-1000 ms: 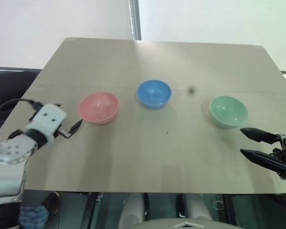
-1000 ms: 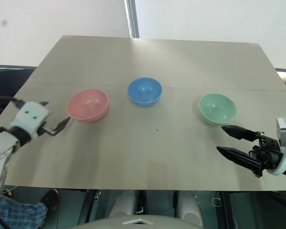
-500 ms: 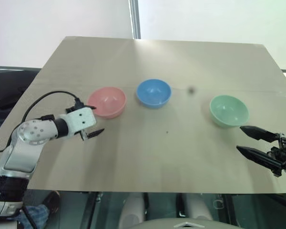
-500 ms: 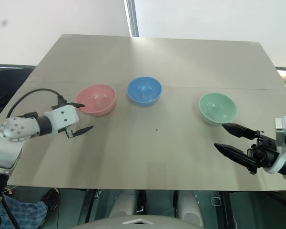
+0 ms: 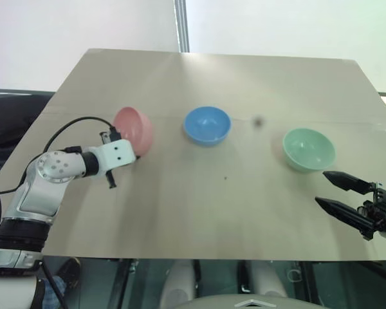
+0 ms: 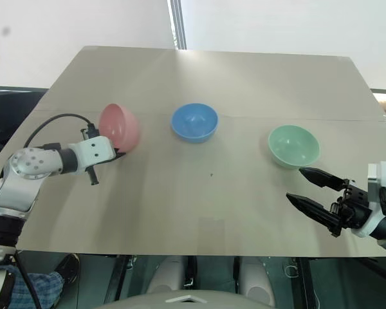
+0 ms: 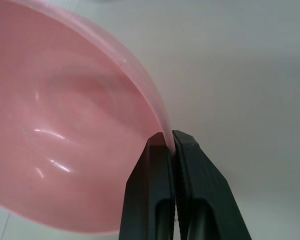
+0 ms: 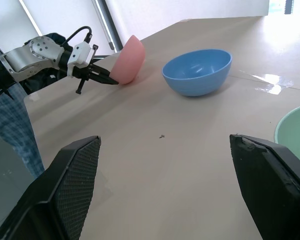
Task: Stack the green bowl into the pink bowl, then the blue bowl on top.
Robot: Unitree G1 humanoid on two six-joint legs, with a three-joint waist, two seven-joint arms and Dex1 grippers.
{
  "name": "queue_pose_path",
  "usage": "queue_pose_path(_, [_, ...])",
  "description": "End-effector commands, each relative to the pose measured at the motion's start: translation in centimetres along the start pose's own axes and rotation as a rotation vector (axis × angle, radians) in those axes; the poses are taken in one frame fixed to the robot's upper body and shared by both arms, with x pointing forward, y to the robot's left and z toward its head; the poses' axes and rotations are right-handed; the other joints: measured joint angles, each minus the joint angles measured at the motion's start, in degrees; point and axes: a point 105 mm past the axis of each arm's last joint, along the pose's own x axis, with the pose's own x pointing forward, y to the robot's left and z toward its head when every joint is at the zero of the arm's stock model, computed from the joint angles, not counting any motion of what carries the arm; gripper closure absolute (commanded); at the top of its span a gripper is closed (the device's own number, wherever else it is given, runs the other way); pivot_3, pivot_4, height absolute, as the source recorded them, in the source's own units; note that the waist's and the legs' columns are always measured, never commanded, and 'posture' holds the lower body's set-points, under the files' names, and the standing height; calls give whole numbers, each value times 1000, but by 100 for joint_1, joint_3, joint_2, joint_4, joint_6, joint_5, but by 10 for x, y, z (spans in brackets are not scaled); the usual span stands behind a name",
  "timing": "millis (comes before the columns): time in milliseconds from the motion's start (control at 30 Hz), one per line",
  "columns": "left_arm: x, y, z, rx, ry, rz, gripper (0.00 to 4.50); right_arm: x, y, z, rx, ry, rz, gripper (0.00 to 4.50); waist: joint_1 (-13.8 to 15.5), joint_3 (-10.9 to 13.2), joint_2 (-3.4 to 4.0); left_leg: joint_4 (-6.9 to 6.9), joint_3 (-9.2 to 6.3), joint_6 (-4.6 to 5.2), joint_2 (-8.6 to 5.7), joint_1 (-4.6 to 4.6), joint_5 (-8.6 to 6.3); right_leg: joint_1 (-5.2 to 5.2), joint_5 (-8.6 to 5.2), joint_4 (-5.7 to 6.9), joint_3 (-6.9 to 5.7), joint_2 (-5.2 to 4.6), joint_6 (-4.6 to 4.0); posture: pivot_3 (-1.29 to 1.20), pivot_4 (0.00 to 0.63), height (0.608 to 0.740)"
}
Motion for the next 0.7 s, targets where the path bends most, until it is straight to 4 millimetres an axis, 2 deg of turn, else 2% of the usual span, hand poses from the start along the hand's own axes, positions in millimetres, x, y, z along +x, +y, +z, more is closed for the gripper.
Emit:
queue_pose_path(33, [7,5,72,170,-221,-59,4470,3,3,7,-41,-21,14,0,14,1,-1,2,-1,0,0,-1,0,0,0,2,0,0,0,0,150,740])
queue_pose_path(200, [10,11,148,459,-415,-210,4470,8,1,8,-48,-23,29,0,38,6,-7,60,-15,0,-1,-12,0,3,0,43,-6,6,0,0,150,740])
queue_pose_path(300, [12,6,174,658,-482,-310,4470,12,0,9,-53,-29,35,0,-7,4,-3,70,-15,0,-1,-4,0,10,0,52,0,10,0,0,150,740])
queue_pose_path(467, [7,-4,182,880,-518,-480,4470,15,1,9,-60,-42,28,0,-30,8,5,69,-15,1,5,1,0,7,0,57,14,28,0,0,150,740])
queue_pose_path(700, [-8,14,153,1091,-366,-571,4470,14,5,5,-57,-57,-5,0,-10,14,10,69,-22,1,6,-8,0,1,-1,54,9,30,1,0,150,740])
